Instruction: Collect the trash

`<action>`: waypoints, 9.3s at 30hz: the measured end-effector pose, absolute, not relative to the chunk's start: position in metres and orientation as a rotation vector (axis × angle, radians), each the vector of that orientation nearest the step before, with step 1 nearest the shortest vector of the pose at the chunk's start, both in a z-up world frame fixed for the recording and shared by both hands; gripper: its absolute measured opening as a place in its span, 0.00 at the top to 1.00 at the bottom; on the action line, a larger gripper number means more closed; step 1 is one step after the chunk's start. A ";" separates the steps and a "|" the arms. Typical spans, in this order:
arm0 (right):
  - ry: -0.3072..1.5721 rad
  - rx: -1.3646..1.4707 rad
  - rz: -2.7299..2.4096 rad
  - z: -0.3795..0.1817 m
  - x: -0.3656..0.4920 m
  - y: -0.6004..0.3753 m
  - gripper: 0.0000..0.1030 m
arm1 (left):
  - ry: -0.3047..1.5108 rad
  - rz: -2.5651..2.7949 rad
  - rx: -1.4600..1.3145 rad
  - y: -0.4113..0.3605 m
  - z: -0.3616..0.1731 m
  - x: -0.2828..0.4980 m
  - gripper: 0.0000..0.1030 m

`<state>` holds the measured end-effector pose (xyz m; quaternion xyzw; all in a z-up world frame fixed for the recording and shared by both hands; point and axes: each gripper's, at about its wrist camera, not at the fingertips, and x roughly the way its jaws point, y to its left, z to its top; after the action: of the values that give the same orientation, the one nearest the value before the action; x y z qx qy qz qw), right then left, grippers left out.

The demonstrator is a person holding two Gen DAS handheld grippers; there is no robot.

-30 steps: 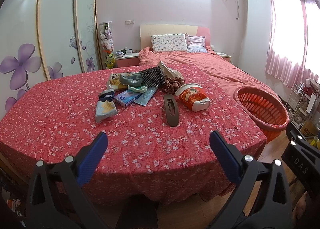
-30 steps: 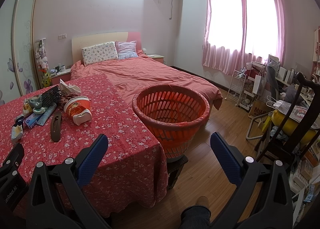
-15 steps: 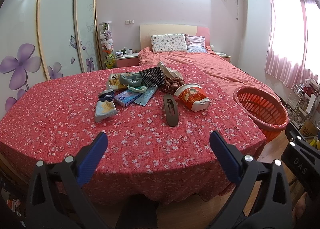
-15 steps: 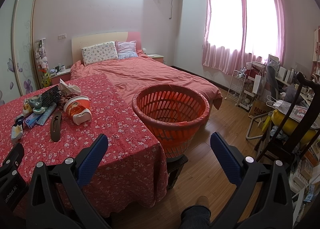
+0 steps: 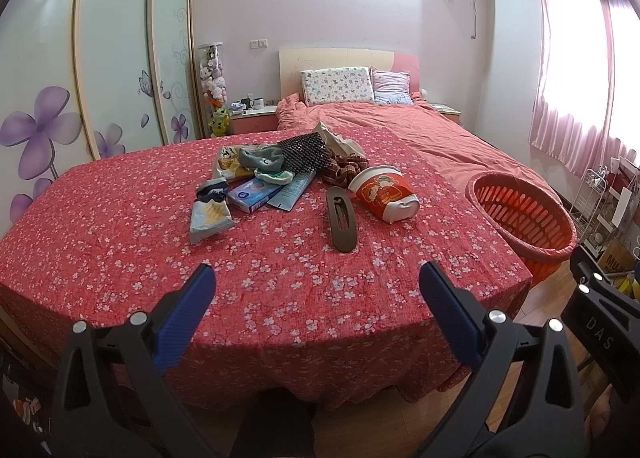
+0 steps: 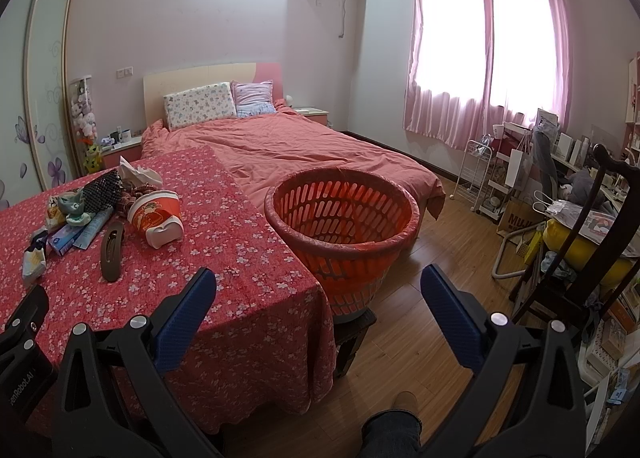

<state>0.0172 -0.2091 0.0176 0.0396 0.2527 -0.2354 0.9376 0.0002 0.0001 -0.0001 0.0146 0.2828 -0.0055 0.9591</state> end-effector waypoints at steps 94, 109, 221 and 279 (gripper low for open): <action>0.853 0.050 -0.032 -0.044 0.251 -0.139 0.25 | 0.904 0.157 -0.184 0.172 -0.083 0.227 0.32; 0.810 0.074 -0.028 -0.035 0.234 -0.153 0.25 | 0.823 0.071 -0.193 0.180 -0.056 0.220 0.66; 0.901 0.098 0.081 -0.053 0.247 -0.076 0.48 | 0.793 0.048 -0.114 0.164 -0.053 0.214 0.14; 0.881 0.113 -0.040 -0.058 0.251 -0.128 0.69 | 0.898 0.053 -0.112 0.172 -0.091 0.256 0.42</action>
<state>0.2513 -0.1277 -0.0576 0.0545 0.4263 -0.0192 0.9027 0.2560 0.1718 -0.0910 -0.0541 0.4338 0.0255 0.8990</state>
